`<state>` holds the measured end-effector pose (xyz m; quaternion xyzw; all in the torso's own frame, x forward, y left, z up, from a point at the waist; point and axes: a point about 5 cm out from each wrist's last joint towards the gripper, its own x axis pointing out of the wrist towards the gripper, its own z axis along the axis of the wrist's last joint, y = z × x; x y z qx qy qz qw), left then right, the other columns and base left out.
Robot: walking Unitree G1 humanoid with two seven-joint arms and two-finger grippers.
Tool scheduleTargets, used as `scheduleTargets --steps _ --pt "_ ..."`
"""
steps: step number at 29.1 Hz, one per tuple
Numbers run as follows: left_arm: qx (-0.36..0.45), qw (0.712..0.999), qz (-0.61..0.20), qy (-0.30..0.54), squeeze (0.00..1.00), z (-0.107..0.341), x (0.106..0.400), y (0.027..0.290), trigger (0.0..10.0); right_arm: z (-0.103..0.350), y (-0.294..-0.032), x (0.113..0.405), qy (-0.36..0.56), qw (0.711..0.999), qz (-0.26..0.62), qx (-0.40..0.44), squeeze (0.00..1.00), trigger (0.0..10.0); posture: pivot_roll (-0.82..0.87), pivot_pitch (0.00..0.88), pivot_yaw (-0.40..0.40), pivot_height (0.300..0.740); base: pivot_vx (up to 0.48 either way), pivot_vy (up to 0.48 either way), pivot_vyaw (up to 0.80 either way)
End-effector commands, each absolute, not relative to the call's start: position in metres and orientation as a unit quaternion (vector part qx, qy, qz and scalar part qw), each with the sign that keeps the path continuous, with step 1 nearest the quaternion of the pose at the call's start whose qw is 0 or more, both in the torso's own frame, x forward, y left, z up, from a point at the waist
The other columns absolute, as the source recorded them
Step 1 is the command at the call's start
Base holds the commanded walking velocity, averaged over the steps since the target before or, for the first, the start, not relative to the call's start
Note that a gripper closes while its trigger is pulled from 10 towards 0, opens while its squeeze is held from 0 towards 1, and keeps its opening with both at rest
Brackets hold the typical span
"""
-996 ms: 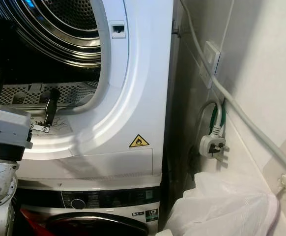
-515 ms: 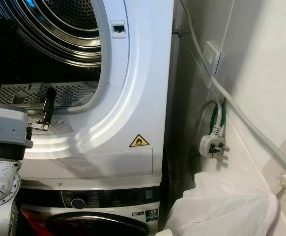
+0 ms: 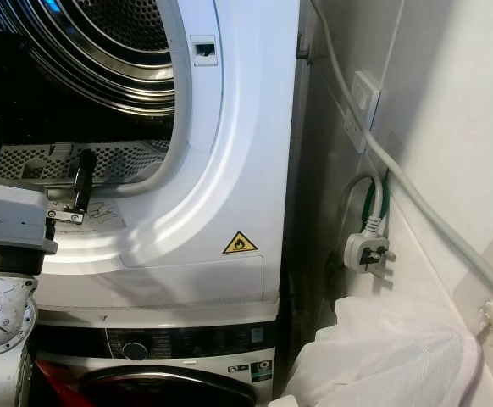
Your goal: Clothes washing
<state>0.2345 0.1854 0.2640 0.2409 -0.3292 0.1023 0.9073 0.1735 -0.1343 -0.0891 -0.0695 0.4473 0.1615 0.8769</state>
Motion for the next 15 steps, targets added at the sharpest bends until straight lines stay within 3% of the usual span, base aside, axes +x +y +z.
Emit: scheduleTargets --steps 1,15 --pt "0.239 0.905 0.108 -0.336 0.0 0.2679 0.2335 0.1874 10.0 -0.0896 -0.1331 0.1724 0.449 0.877 0.16 -0.065 0.0 10.0 0.12 0.0 0.058 0.74 -0.296 0.0 0.0" --pt "0.239 0.904 0.112 -0.337 0.0 0.2683 0.2333 0.1867 10.0 -0.0899 -0.134 0.1719 0.451 0.875 0.161 -0.066 0.0 10.0 0.12 0.0 0.051 0.74 -0.283 0.0 0.0"
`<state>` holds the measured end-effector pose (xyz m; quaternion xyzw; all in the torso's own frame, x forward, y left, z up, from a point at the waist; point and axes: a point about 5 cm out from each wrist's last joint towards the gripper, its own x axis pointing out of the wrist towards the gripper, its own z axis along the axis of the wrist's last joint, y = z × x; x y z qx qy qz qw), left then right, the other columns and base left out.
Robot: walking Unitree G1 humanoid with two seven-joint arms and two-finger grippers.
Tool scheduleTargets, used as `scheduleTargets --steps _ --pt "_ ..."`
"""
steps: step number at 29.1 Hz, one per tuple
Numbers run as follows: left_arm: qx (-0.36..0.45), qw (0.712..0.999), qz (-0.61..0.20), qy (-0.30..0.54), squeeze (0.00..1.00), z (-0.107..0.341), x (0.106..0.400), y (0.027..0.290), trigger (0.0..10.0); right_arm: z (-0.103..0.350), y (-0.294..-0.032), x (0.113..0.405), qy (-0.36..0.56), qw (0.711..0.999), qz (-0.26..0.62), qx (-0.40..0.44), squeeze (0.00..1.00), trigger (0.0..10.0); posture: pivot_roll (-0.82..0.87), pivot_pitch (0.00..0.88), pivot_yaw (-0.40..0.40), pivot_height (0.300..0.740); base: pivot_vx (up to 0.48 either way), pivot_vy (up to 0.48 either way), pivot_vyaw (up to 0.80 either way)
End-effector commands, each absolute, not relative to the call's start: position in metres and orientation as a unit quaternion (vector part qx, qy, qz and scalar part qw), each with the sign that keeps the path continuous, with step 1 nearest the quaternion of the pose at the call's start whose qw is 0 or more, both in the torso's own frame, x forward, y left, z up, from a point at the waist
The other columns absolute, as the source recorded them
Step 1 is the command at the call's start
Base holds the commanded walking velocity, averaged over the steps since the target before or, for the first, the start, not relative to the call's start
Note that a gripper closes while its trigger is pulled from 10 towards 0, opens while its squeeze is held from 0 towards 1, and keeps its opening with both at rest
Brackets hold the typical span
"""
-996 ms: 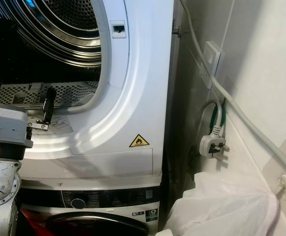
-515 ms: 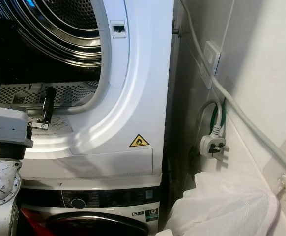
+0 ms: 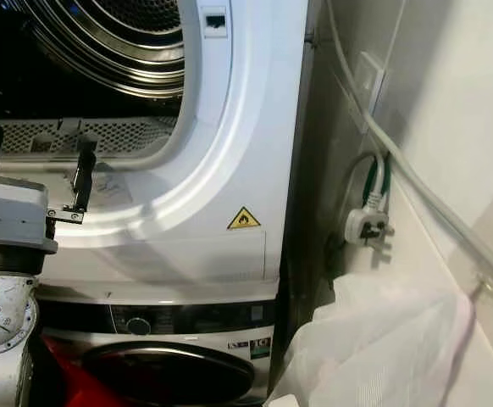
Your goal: Clothes washing
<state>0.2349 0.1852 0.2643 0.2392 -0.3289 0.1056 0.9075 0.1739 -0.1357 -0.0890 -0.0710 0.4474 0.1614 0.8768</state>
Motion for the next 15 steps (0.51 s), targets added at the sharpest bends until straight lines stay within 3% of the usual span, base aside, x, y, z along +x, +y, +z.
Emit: scheduleTargets --steps 1,15 --pt "0.239 0.904 0.113 -0.337 0.0 0.2684 0.2333 0.1869 10.0 -0.0899 -0.134 0.1719 0.451 0.875 0.162 -0.066 0.0 10.0 0.12 0.0 0.051 0.74 -0.24 0.0 0.0" --pt "0.235 0.904 0.121 -0.335 0.0 0.268 0.234 0.1899 10.0 -0.0903 -0.1337 0.1711 0.452 0.875 0.163 -0.066 0.0 10.0 0.13 0.0 0.05 0.74 0.0 0.0 0.0"
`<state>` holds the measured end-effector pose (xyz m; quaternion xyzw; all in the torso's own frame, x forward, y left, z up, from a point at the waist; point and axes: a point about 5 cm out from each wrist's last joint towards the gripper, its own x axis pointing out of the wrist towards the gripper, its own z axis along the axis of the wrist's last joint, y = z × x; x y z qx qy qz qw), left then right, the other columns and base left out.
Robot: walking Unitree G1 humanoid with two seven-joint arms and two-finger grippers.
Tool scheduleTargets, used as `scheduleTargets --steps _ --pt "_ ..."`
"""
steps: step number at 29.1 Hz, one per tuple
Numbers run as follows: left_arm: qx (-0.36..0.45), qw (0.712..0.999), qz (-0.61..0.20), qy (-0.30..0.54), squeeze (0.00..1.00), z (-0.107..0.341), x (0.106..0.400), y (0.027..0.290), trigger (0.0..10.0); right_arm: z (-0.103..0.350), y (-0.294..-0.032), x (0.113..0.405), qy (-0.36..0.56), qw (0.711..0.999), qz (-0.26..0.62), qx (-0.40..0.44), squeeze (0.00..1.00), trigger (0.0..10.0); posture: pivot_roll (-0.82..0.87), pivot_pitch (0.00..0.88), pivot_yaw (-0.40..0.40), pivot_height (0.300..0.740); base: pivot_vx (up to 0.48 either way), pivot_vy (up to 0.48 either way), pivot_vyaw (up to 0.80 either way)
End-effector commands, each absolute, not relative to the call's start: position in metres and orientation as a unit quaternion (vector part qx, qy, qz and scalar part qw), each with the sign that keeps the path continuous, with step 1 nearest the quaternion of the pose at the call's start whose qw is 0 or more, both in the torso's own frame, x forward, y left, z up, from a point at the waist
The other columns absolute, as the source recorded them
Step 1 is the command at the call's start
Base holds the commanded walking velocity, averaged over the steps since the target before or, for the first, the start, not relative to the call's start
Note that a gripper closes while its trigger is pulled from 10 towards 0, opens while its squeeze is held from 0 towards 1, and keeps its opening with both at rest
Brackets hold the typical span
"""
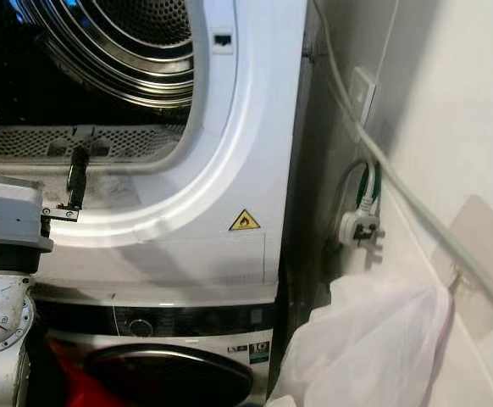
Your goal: Clothes washing
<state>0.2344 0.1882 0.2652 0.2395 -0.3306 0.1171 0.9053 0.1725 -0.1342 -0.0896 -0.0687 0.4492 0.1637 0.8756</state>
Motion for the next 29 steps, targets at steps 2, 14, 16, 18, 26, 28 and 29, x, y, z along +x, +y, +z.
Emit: scheduleTargets --steps 2,14,16,18,26,28,29 --pt "0.236 0.904 0.12 -0.335 0.0 0.268 0.234 0.189 10.0 -0.09 -0.134 0.171 0.452 0.875 0.163 -0.066 0.0 10.0 0.13 0.0 0.05 0.74 0.0 0.0 0.0" --pt "0.235 0.903 0.121 -0.339 0.0 0.269 0.234 0.188 10.0 -0.09 -0.134 0.172 0.451 0.875 0.162 -0.064 0.0 10.0 0.13 0.0 0.05 0.74 0.0 0.0 0.0" --pt "0.235 0.903 0.122 -0.339 0.0 0.269 0.234 0.188 10.0 -0.09 -0.134 0.172 0.451 0.875 0.162 -0.064 0.0 10.0 0.13 0.0 0.05 0.74 0.0 0.0 0.0" --pt "0.235 0.903 0.123 -0.339 0.0 0.27 0.234 0.188 10.0 -0.09 -0.134 0.172 0.451 0.875 0.162 -0.064 0.0 10.0 0.13 0.0 0.049 0.74 0.0 0.0 0.0" --pt "0.206 0.92 0.173 -0.284 0.0 0.247 0.228 0.204 10.0 -0.089 -0.132 0.173 0.45 0.876 0.162 -0.062 0.0 10.0 0.14 0.0 0.052 0.74 0.0 0.0 0.0" --pt "0.208 0.922 0.169 -0.278 0.0 0.245 0.227 0.205 10.0 -0.089 -0.132 0.173 0.45 0.876 0.162 -0.061 0.0 10.0 0.14 0.0 0.052 0.74 0.0 0.0 0.0" --pt "0.224 0.922 0.162 -0.271 0.0 0.242 0.226 0.205 10.0 -0.089 -0.132 0.173 0.45 0.876 0.162 -0.06 0.0 10.0 0.14 0.0 0.052 0.74 0.0 0.0 0.0"
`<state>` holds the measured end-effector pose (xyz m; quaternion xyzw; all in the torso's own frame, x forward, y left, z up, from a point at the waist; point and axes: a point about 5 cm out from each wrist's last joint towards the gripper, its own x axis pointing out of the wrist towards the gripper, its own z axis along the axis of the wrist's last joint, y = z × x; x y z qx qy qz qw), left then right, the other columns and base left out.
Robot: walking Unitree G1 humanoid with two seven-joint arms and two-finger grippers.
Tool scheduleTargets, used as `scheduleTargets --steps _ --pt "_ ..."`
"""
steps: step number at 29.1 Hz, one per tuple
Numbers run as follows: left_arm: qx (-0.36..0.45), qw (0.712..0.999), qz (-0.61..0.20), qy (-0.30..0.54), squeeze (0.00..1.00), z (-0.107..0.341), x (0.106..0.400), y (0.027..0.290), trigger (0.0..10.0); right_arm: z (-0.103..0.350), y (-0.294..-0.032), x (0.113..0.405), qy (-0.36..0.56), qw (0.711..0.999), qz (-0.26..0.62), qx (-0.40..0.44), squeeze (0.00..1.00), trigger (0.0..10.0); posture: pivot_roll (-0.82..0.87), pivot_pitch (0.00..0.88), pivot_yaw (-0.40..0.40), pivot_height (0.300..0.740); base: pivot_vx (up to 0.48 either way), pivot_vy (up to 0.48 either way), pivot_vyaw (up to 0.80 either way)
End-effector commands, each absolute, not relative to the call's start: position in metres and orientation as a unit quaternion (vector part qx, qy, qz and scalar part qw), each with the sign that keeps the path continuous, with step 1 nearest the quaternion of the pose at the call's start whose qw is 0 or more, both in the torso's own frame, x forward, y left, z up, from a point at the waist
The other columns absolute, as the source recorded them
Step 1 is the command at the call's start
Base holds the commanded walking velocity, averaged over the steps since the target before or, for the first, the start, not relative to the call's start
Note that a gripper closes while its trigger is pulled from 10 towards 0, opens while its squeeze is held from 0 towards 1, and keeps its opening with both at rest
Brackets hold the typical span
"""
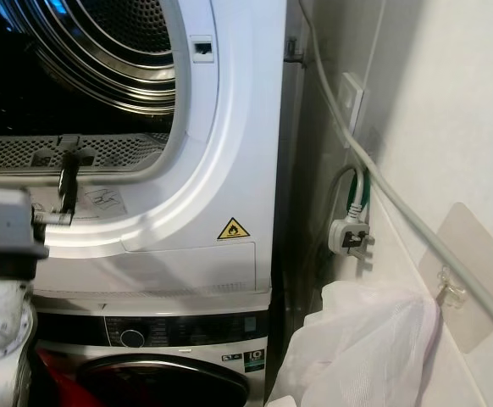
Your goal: Clothes washing
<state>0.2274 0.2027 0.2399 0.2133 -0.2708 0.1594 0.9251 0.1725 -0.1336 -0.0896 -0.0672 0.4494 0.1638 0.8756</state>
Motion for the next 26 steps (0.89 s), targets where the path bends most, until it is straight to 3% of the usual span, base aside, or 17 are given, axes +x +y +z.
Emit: scheduleTargets --steps 1,5,10,14,19,22,23,26 --pt "0.243 0.917 0.149 -0.278 0.0 0.243 0.225 0.202 10.0 -0.089 -0.132 0.173 0.451 0.876 0.161 -0.058 0.0 10.0 0.14 0.0 0.051 0.74 0.0 0.0 0.0" --pt "0.255 0.915 0.141 -0.28 0.0 0.242 0.221 0.199 10.0 -0.09 -0.131 0.173 0.451 0.876 0.161 -0.058 0.0 10.0 0.14 0.0 0.053 0.74 0.0 0.0 0.0" --pt "0.235 0.93 0.178 -0.22 0.0 0.22 0.208 0.216 10.0 -0.09 -0.13 0.173 0.452 0.877 0.156 -0.051 0.0 10.0 0.16 0.0 0.056 0.74 0.0 0.0 0.0" --pt "0.287 0.926 0.143 -0.198 0.0 0.205 0.197 0.216 10.0 -0.09 -0.129 0.172 0.453 0.877 0.155 -0.046 0.0 10.0 0.16 0.0 0.059 0.74 0.0 0.0 0.0" --pt "0.292 0.927 0.16 -0.172 0.0 0.192 0.187 0.222 10.0 -0.09 -0.128 0.172 0.453 0.877 0.156 -0.047 0.0 10.0 0.17 0.0 0.062 0.74 0.0 0.0 0.0" --pt "0.247 0.938 0.211 -0.121 0.0 0.173 0.179 0.236 10.0 -0.09 -0.128 0.172 0.453 0.876 0.156 -0.045 0.0 10.0 0.17 0.0 0.063 0.74 0.0 0.0 0.0" --pt "0.19 0.944 0.257 -0.088 0.0 0.162 0.176 0.246 10.0 -0.09 -0.127 0.172 0.454 0.876 0.155 -0.044 0.0 10.0 0.17 0.0 0.063 0.74 0.0 0.0 0.0" --pt "0.128 0.942 0.306 -0.047 0.0 0.147 0.172 0.262 10.0 -0.09 -0.127 0.172 0.454 0.876 0.156 -0.043 0.0 10.0 0.17 0.0 0.066 0.74 0.0 0.0 0.0"
